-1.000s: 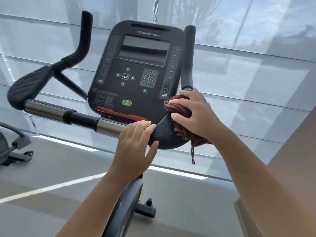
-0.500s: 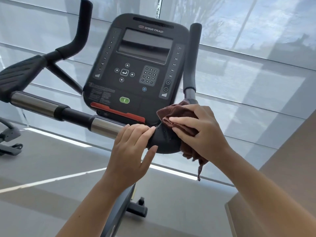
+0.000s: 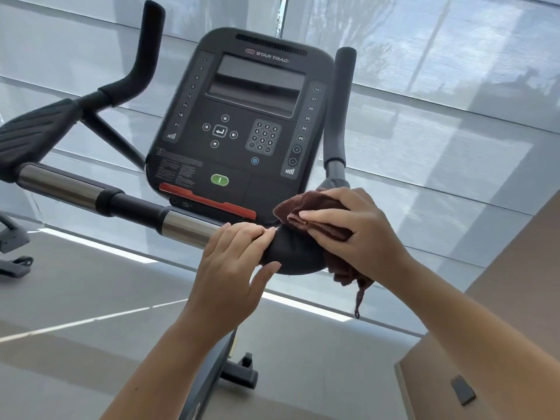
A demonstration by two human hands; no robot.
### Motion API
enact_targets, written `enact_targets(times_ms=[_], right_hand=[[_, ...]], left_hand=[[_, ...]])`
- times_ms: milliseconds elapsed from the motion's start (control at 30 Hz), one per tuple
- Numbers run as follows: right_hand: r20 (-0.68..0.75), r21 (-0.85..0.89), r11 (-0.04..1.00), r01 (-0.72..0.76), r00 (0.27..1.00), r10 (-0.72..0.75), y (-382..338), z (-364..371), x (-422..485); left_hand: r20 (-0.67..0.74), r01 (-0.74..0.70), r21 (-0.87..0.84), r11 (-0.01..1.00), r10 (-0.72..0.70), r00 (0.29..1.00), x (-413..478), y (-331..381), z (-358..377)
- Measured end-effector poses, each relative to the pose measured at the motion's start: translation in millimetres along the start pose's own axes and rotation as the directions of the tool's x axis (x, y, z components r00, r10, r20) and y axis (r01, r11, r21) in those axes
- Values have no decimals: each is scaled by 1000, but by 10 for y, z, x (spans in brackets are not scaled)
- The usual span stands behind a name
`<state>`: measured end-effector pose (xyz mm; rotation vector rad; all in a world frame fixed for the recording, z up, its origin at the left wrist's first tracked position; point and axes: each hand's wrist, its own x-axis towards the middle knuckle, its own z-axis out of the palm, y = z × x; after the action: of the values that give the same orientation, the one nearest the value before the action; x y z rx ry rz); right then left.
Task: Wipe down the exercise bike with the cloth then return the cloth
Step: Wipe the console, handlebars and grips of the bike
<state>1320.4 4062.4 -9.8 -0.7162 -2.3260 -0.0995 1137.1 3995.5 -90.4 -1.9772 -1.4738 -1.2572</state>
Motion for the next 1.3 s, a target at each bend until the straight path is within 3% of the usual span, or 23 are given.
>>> enact_targets(times_ms=[200,433,533,667,833,933,1133,1300], right_hand=[[1,-13,977,-211,977,211,251,-118,439],[-40,-40,994,-97,995,95,-256,105,-111],[2,-38,986,-163,987,163,-152,-1,120],[-60,-165,946,-277,961,271,-184,111,306],[-205,-137,962,-236,957,206,-622,328,-134],[-160,-119,976,-180,974,160,-620,277,-186],[-242,-154,891,-428,890,386,-297,189,229],[-368,-159,937,-312,899,237,-759,455,-293]], left_hand=[[26,13,-9,1000,-13,1000,7,9,-30],[30,26,-45,999,-25,999,13,-22,-16],[47,11,-42,999,-9,999,21,-32,-38],[50,12,-47,999,-9,999,10,-29,-46],[27,6,-62,998,-4,1000,7,-35,-30],[45,-14,-66,998,17,999,7,-67,-43],[101,-44,-76,996,52,994,12,-136,-79],[88,-36,-87,996,43,995,3,-130,-53]])
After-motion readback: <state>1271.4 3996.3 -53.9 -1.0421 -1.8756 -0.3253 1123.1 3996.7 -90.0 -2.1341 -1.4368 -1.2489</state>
